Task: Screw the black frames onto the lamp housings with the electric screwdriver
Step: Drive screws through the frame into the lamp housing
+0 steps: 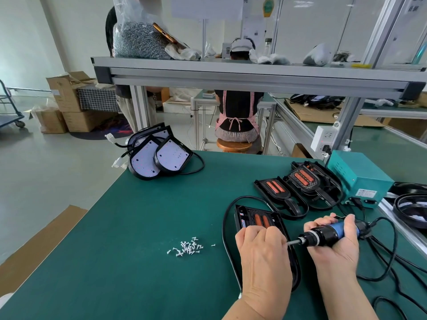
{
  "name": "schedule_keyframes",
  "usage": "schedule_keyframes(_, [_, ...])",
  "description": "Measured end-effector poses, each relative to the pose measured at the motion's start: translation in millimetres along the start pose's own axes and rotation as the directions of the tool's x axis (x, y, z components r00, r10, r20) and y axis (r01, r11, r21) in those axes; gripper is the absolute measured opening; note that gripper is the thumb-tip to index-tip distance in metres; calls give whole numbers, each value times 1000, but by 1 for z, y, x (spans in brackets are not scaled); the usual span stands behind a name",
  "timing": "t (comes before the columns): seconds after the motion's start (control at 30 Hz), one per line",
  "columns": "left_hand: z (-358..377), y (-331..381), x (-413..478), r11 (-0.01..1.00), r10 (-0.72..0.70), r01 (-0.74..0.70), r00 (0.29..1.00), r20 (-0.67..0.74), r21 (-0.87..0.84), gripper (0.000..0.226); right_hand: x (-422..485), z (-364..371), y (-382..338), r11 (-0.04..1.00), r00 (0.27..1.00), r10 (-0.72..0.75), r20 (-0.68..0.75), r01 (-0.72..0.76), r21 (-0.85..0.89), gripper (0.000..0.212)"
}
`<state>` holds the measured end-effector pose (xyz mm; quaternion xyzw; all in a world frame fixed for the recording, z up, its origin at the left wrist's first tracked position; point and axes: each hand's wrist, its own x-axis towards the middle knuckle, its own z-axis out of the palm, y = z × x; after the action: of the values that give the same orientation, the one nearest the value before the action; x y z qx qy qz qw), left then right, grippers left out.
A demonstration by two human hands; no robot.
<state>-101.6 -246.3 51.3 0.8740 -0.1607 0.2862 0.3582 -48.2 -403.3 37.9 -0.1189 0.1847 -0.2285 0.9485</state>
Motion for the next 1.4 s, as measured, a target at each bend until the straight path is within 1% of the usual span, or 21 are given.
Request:
schedule_keyframes(0.23, [0,0,-1,1000,-4,4,1000,-10,-11,30,0,1,1,1000,1000,-3,-5,3,-13,30])
schedule_keyframes(0.47, [0,0,0,998,54,-54,998,-10,41,39,0,1,1,1000,1000,13,-6,-13,-8,31])
schedule_keyframes(0.63, [1,-3,1,997,59,-61,998,34,43,42,0,1,2,1000,1000,27,-5,-27,-15,27])
schedule_keyframes(0.77, [0,-5,4,995,91,-95,993,77,43,42,2,1,3,999,999,36,-8,-36,-27,28])
schedule_keyframes(0.9, [0,-8,5,985,125,-139,983,131,104,35,3,1,2,999,999,32,2,-32,-32,28])
schedule_keyframes(0.97, [-1,-10,6,978,169,-182,979,117,104,22,3,1,1,999,1000,20,13,-20,-33,29])
schedule_keyframes(1.0, [-2,-11,6,980,183,-189,979,90,68,16,2,1,1,999,1000,17,16,-16,-32,29])
schedule_keyframes(1.03, [-3,-13,7,987,159,-161,985,63,24,21,2,2,2,999,1000,15,17,-15,-33,30])
schedule_keyframes(1.07, [-5,-17,9,995,103,-102,994,38,-18,31,1,2,2,999,1000,14,15,-13,-32,30])
schedule_keyframes(1.13, [-9,-30,16,988,-110,107,994,-18,-112,44,0,2,1,1000,1000,7,5,-7,-27,32])
schedule_keyframes(1.17, [-11,-39,19,960,-232,227,973,-7,-163,46,-1,3,2,999,1000,-1,-2,1,-35,32])
schedule_keyframes(1.2, [-13,-48,22,917,-336,337,941,42,-212,47,-2,5,2,998,1000,-16,-5,16,-55,33])
schedule_keyframes(1.27, [-13,-61,24,804,-474,514,858,198,-301,51,-4,10,2,992,998,-63,2,63,-110,32])
schedule_keyframes(1.3, [-12,-63,24,763,-502,560,828,250,-322,57,-5,13,2,987,996,-90,14,91,-134,30])
schedule_keyframes(1.33, [-11,-65,23,756,-506,574,818,275,-316,64,-7,17,2,981,993,-117,34,121,-153,28])
schedule_keyframes(1.4, [-8,-67,22,786,-486,561,820,302,-258,73,-9,26,-1,965,981,-171,95,187,-186,25])
